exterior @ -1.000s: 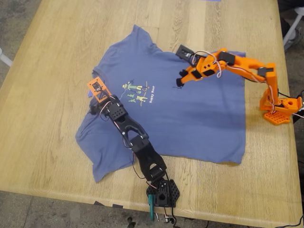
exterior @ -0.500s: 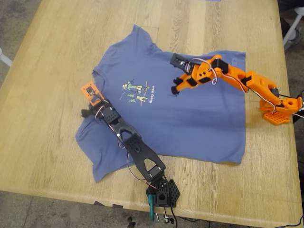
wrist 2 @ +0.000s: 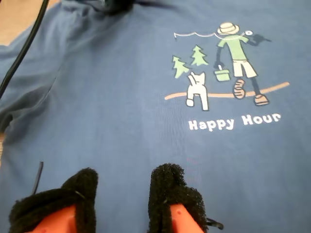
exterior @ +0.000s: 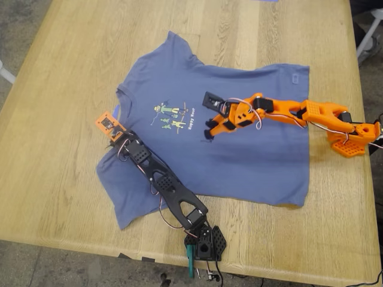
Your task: Fold a T-shirt
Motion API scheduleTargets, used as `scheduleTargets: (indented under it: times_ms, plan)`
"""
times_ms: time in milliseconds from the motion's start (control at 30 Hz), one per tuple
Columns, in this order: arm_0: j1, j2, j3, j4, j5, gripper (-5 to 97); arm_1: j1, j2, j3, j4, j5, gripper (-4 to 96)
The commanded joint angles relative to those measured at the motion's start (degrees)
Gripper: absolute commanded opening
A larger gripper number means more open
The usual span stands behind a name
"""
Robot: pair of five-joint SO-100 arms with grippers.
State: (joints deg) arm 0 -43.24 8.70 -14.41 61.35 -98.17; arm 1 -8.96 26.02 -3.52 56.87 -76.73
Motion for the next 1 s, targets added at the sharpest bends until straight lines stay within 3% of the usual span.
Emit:
scheduleTargets:
  times_ms: [0, 300, 600, 967]
  plan:
    - [1.7, 7.4, -4.3, 2.4, -1.5, 0, -1.0, -1.2, -2.9, -4.1, 0.1, 22.5]
    - [2.5, 9.0, -4.3, 4.7, -1.5, 1, -0.8, -10.7, -2.7, -16.0, -1.3, 23.4]
    - [2.5, 11.2, -4.3, 8.3, -1.8, 2, -0.5, -16.1, -1.6, -18.6, -1.8, 20.7]
    - [3.6, 15.4, -4.3, 12.4, -2.3, 2, -1.8, -18.6, 10.3, -27.7, -1.6, 18.9]
